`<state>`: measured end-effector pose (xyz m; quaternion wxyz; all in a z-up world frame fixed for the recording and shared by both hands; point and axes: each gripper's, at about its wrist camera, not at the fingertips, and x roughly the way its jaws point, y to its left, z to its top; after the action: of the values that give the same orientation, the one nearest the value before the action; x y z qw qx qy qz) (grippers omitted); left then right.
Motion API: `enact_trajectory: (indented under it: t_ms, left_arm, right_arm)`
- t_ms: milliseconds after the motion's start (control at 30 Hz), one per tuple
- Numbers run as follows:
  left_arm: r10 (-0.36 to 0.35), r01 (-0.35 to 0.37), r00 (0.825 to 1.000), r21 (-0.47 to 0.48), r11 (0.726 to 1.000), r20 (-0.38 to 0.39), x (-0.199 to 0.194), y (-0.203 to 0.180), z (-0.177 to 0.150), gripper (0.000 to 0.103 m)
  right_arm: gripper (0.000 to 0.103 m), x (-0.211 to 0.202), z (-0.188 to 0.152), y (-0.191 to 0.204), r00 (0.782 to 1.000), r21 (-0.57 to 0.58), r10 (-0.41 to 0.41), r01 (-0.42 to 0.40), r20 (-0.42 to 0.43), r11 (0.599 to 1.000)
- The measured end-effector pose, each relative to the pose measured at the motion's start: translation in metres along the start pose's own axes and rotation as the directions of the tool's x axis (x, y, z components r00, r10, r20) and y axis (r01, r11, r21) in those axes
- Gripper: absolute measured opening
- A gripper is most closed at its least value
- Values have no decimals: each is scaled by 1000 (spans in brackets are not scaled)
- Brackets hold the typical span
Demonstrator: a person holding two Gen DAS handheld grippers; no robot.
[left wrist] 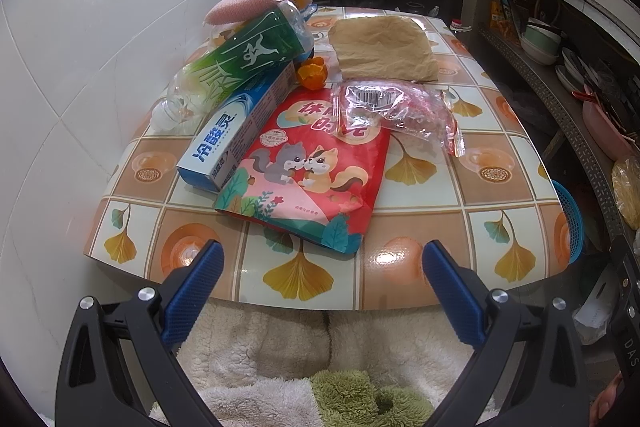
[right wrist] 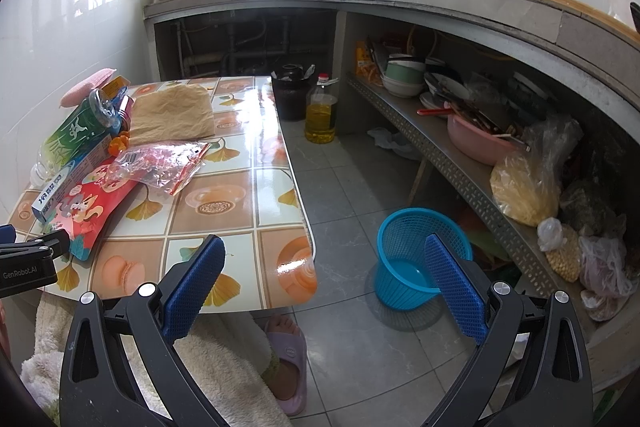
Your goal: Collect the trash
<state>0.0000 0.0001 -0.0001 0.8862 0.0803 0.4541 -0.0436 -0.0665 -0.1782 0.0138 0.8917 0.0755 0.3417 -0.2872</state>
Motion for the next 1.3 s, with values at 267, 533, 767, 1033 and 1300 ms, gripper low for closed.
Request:
enact_trajectory:
  t_ms: [267, 533, 767, 1033, 1300]
  left_arm:
    - [0, 0, 1000, 0, 1000, 0, 0, 0, 0, 97]
    - [0, 0, 1000, 0, 1000, -1, 0, 0, 0, 97]
    - [-4, 4, 1000, -4, 1000, -4, 3, 11, -3, 97]
    - [-13, 13, 1000, -19, 1000, 4, 7, 13, 1, 97]
    - [1, -1, 1000, -63, 998, 7, 13, 37, 23, 97]
  right_arm:
    - [95, -1, 3, 3, 1000, 0, 0, 0, 1, 1000]
    - [95, 0, 2, 2, 1000, 2, 0, 0, 0, 1000]
    - [95, 0, 2, 2, 1000, 0, 3, -3, 0, 1000]
    - [95, 9, 14, 26, 999, -19, 42, -42, 26, 999]
    - [95, 15, 34, 43, 985, -52, 155, -151, 73, 987]
